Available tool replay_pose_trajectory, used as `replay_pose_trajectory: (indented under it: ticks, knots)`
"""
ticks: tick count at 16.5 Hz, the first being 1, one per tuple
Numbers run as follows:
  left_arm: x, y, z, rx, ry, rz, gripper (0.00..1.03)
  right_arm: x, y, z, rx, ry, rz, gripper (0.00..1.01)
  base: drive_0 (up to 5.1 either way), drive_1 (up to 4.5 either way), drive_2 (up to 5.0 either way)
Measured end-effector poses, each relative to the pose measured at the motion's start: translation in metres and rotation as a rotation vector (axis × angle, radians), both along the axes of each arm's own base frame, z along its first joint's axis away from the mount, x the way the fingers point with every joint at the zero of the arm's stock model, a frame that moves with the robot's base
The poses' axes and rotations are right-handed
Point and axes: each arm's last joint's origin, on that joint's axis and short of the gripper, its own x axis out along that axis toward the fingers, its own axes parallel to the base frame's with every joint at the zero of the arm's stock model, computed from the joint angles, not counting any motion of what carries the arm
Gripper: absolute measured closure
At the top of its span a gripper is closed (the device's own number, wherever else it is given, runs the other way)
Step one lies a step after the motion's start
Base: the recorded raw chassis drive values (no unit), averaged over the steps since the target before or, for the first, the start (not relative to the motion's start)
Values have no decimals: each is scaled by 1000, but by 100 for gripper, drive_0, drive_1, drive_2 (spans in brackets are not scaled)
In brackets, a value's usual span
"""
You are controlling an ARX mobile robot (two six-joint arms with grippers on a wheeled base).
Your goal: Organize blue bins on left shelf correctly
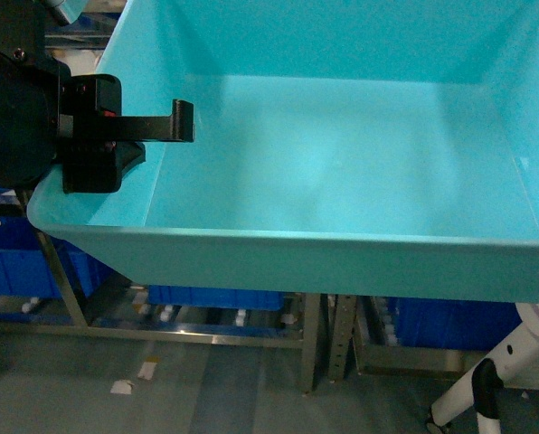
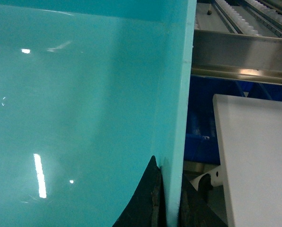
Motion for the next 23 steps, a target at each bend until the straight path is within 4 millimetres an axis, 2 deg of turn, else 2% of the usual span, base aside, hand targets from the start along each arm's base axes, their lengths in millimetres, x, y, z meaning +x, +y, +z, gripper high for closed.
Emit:
replay_pose_trajectory:
  ticks: [17, 23]
  knots:
    - [0, 0, 0, 0, -1, 0, 97, 0, 0, 0, 0, 0, 0, 99, -494, 247, 247]
    - [0, 1, 0, 0, -1, 3, 97, 0, 0, 0, 0, 0, 3, 99, 0, 0, 0]
